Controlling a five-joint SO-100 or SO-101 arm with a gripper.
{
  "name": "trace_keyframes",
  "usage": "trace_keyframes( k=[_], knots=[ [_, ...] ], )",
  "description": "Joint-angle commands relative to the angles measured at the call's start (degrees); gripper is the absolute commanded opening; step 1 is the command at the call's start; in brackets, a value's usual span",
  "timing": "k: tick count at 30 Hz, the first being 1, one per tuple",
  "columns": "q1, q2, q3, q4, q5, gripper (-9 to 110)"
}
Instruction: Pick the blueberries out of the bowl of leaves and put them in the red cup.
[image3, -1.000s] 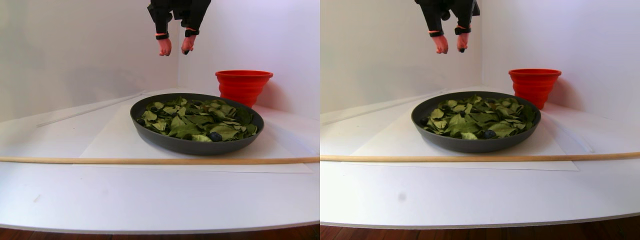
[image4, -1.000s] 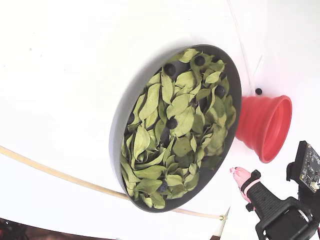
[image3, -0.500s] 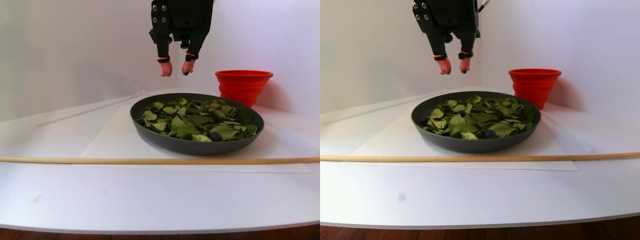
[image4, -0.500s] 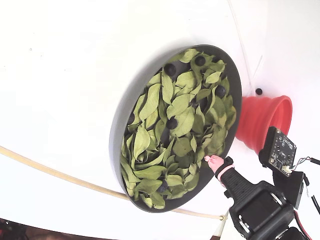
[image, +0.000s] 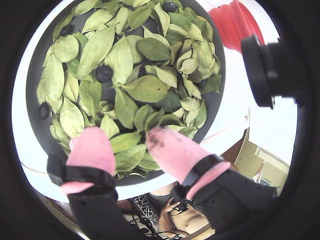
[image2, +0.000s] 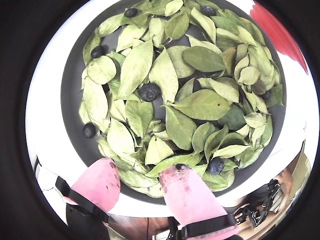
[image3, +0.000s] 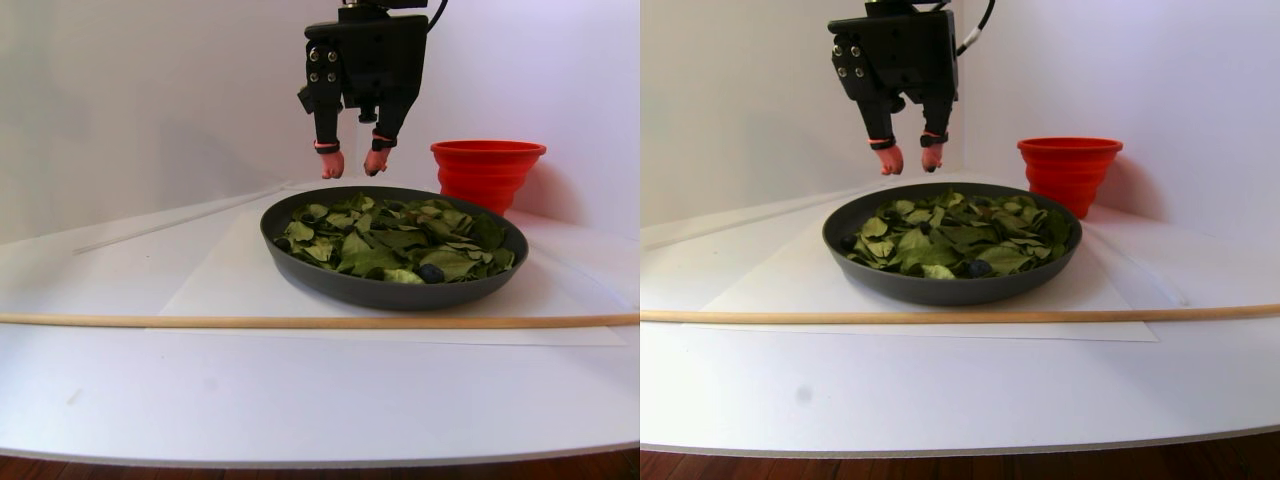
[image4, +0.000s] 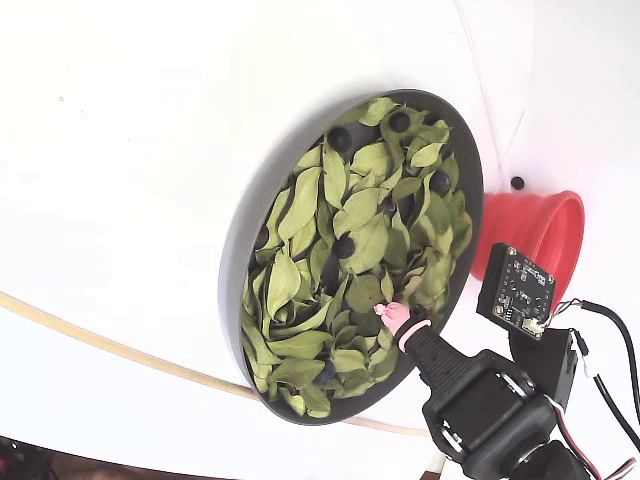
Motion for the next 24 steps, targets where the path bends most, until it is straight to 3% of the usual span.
trace_keyframes(
  k=[1, 24],
  knots=[
    [0.4, 0.2, -3.6, -1.3, -0.4, 17],
    [0.0, -9.7, -6.8, -8.4, -3.0, 18]
  ],
)
